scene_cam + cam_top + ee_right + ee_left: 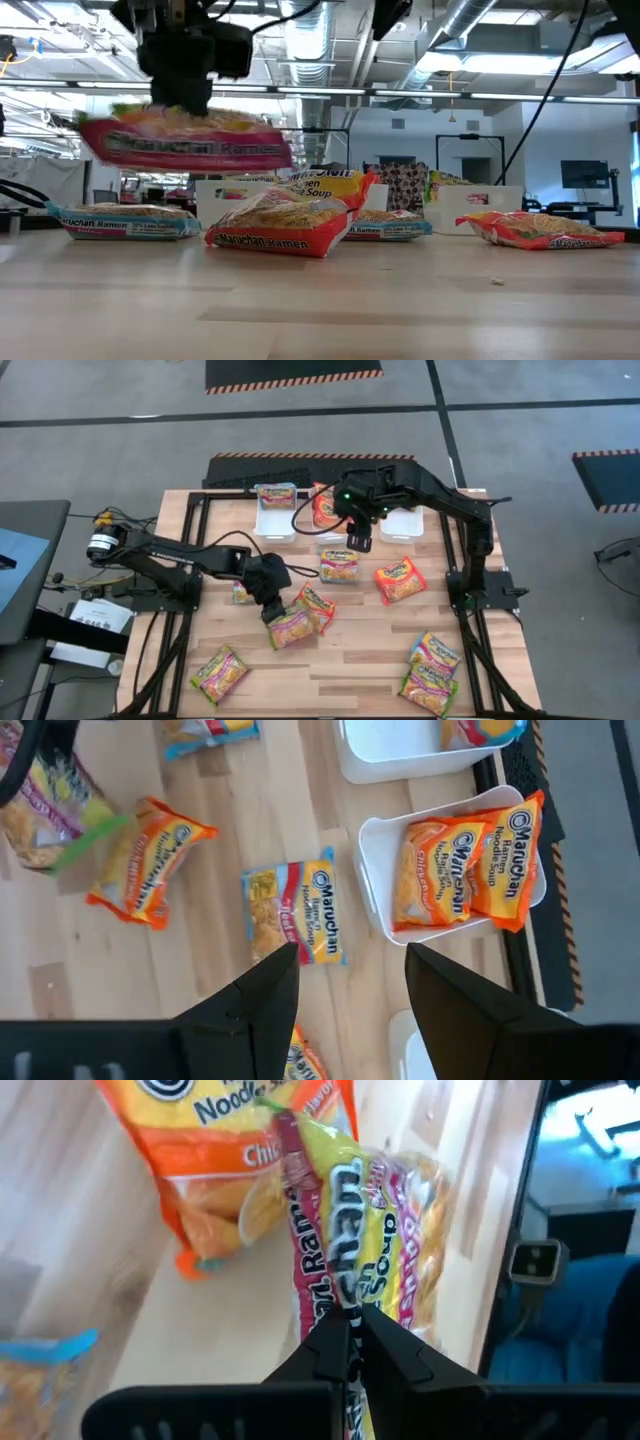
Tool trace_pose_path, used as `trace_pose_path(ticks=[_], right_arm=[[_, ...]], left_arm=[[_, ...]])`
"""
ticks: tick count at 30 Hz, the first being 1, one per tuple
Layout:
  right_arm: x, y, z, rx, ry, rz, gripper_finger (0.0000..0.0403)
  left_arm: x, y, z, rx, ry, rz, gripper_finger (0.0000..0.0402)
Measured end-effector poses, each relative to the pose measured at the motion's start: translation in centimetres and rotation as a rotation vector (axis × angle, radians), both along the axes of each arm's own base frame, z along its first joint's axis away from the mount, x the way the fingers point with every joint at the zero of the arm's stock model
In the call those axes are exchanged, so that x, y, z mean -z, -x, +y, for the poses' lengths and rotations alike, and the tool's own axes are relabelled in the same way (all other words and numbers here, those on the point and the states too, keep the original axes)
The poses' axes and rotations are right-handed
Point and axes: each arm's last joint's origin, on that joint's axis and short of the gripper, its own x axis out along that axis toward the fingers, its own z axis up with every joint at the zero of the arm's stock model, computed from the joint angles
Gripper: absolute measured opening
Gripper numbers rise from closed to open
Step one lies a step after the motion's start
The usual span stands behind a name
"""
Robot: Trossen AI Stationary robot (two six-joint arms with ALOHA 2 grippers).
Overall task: Sort Maruchan noodles
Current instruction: Put the green noodle pack into the right white bin
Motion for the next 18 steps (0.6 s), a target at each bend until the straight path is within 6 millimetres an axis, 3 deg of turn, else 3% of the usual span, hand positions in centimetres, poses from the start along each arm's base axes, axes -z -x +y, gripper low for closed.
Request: trace_pose_path(ticks=[11,18], right_arm=[[-0.7,0.4,2.4,0.016,-0.119,-0.051,0.021],[-0.5,0.3,3.1,0.128,-0.251,-0.065,0.021]], left_arm=[[-4.2,-0.8,1.7,0.117,-0.195,-0.069,0.0],[-6.5,-0.8,3.2,0.188,-0.302,-0.108,0.0]])
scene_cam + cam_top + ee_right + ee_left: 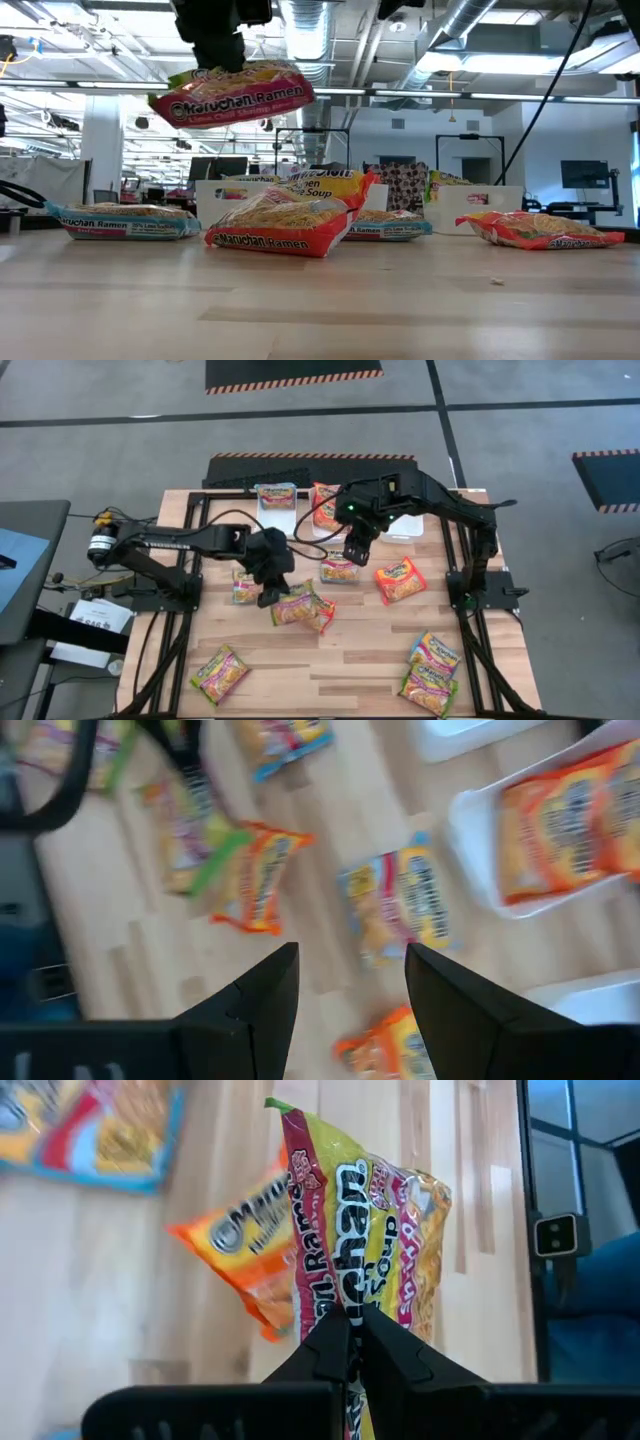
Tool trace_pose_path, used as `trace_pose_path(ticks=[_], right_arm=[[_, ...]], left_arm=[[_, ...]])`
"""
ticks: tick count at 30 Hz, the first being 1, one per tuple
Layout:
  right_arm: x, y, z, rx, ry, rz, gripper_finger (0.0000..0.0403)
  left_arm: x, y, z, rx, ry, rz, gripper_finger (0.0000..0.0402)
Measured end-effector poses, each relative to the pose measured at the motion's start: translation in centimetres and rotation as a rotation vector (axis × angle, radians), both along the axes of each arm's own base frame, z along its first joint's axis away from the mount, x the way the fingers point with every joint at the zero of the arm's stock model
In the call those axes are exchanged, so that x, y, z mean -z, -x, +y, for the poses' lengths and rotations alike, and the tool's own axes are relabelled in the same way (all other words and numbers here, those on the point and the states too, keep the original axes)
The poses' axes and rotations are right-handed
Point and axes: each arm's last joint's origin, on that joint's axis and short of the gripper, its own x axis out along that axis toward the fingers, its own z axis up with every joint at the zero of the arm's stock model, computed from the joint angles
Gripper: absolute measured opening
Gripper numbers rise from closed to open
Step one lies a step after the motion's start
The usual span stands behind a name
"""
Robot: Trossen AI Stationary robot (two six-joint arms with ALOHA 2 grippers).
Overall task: Sort Maruchan noodles
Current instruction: Put the green noodle pack into the right white bin
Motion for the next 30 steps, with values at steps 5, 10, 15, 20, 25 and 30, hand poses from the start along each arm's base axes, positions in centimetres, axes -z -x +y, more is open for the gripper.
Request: trace_pose_path(ticks=[5,10,15,20,25,30], right_arm=[[-0.3,0.2,2.2,-0.016,-0.099,-0.011,0.021],[-0.5,0.5,5.2,-0.04,-0.098,-0.014,0.021],[-0.6,0.9,7.9,0.019,-0.016,-0.024,0.021],[1.0,1.6,10.0,0.148,0.032,0.018,0.0206],[4.1,3.3,11.6,0.308,0.086,0.099,0.0195],[7.4,5.9,11.4,0.463,0.108,0.164,0.0185]], left_arm=[[-1.0,0.0,1.2,0.031,-0.062,-0.028,0.0],[-1.6,0.2,2.4,0.051,-0.115,-0.039,0.0],[-2.2,0.4,3.5,0.061,-0.158,-0.048,0.0],[-2.5,0.6,4.4,0.059,-0.186,-0.058,0.0],[-2.6,0.7,4.8,0.062,-0.202,-0.057,0.0],[-2.6,0.7,4.8,0.062,-0.205,-0.061,0.0]])
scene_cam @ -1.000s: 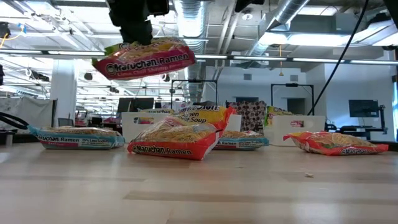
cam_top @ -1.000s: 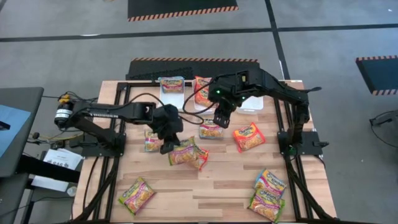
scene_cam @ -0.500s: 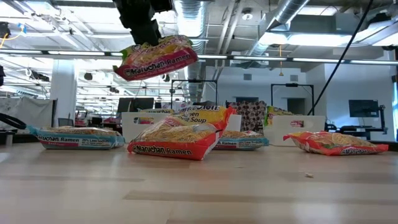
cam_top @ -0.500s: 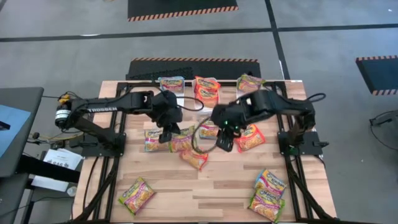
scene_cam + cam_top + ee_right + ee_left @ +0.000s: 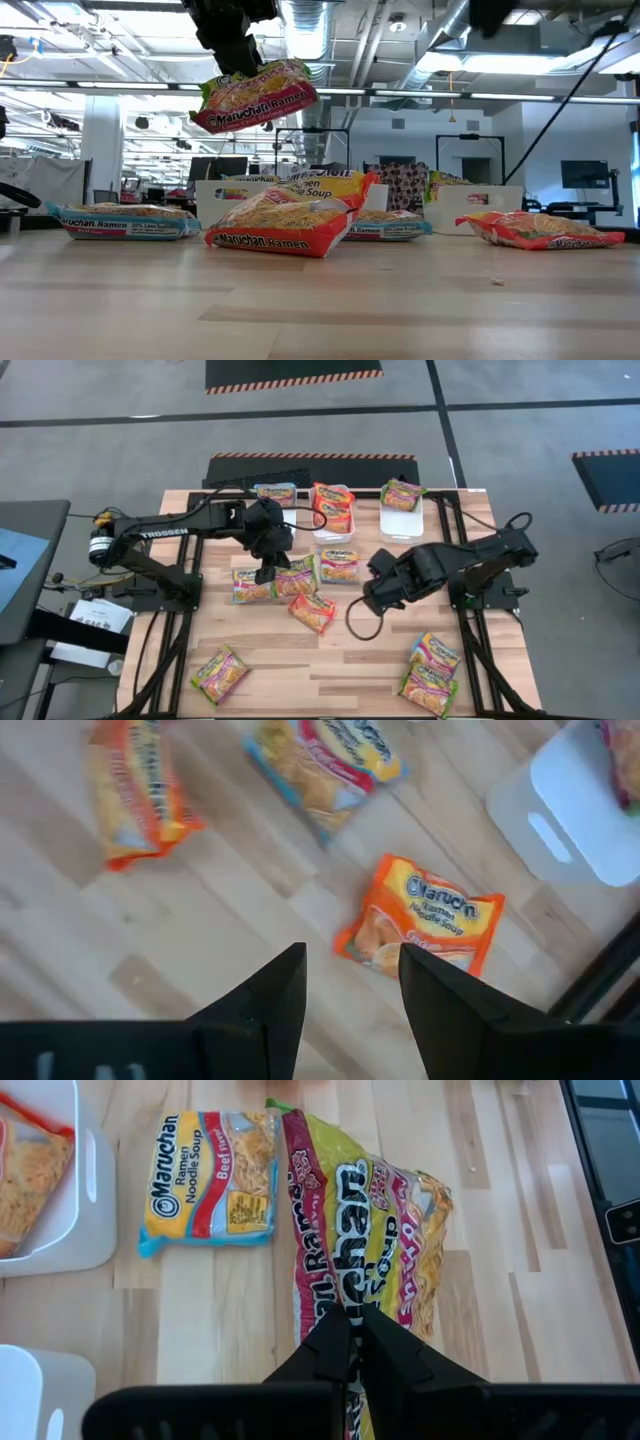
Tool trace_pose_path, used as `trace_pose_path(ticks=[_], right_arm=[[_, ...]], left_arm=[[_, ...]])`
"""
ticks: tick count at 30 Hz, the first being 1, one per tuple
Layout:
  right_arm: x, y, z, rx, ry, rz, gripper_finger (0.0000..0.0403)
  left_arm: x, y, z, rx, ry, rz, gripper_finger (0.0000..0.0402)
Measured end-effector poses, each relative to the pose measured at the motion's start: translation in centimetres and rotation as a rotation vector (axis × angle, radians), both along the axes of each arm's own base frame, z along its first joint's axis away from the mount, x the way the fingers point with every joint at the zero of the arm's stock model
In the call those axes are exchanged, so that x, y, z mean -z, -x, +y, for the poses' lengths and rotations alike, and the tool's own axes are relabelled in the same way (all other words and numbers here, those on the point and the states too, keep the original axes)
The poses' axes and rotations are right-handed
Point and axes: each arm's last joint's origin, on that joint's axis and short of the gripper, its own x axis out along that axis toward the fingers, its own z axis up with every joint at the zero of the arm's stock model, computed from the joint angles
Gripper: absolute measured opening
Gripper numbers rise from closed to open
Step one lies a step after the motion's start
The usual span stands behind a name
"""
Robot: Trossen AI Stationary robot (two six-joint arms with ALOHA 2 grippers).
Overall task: Sort Maruchan noodles
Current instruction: Put the green noodle pack into the right white bin
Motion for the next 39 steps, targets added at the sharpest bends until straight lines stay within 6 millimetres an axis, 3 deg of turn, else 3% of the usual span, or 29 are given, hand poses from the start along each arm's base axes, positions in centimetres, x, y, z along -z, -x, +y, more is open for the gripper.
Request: trace_pose_path(ticks=[5,12,21,28,39], right_arm=[[2.9,1.4,-1.8,0.037,-0.024,-0.083,0.0182],[5.2,2.1,-5.8,-0.086,-0.117,-0.35,0.0182],[5.9,1.6,-10.8,-0.31,-0.177,-0.557,0.0182],[5.5,-0.3,-14.0,-0.492,-0.191,-0.757,0.0182],[6.2,-1.7,-16.4,-0.552,-0.125,-0.825,0.0197]], left_arm=[[0.0,0.0,0.0,-0.001,0.0,-0.002,0.0],[-0.2,-0.2,0.1,-0.068,0.035,-0.017,0.0],[-0.6,-0.7,0.3,-0.147,0.055,-0.073,0.0],[-0.7,-0.8,0.4,-0.164,0.051,-0.085,0.0],[-0.7,-0.8,0.5,-0.229,0.039,-0.082,0.0]])
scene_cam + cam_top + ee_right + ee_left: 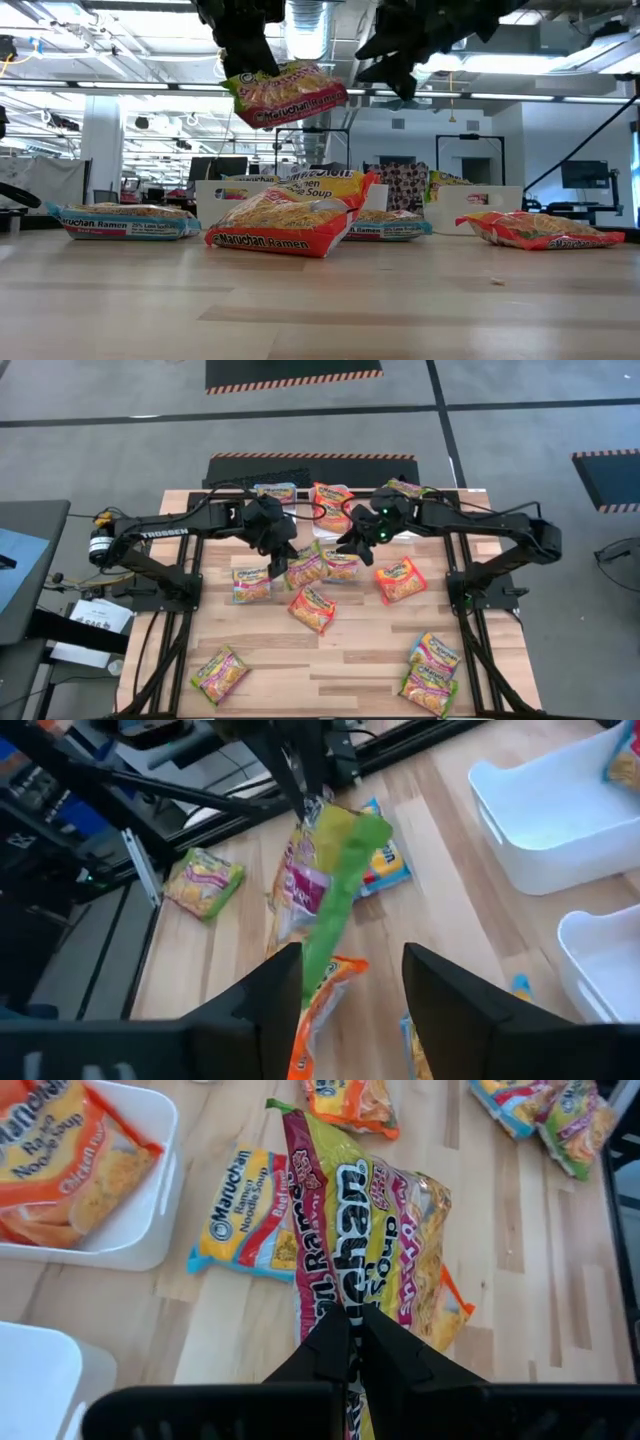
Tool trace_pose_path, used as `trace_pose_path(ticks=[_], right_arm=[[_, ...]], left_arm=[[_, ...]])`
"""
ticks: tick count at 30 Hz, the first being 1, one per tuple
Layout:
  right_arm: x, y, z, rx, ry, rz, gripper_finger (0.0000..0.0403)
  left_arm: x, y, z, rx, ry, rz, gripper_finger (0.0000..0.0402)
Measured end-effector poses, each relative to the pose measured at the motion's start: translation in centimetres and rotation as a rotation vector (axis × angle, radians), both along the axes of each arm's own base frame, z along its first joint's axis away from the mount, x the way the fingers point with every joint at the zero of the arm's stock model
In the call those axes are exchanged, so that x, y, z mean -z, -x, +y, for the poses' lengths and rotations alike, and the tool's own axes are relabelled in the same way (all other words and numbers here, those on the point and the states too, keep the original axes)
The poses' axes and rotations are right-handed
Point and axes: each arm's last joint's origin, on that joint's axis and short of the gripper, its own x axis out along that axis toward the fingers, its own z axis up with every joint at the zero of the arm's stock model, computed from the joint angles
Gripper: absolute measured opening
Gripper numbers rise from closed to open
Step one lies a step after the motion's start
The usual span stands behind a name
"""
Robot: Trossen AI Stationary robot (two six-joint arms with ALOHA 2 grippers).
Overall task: Sort Maruchan noodles
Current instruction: Put the green noodle pack into the right white bin
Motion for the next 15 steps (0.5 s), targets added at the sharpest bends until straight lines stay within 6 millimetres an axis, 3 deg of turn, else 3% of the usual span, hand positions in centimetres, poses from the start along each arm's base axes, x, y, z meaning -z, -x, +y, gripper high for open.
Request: trace_pose_path(ticks=[8,15], right_arm=[[0.5,-1.4,-0.8,0.014,-0.001,-0.053,0.0245],[0.0,-2.8,-1.2,0.032,-0.036,-0.063,0.025]], left_arm=[[-0.4,-0.3,0.2,-0.036,-0.05,-0.046,0.0],[-0.5,-0.4,0.3,-0.031,-0.063,-0.056,0.0]])
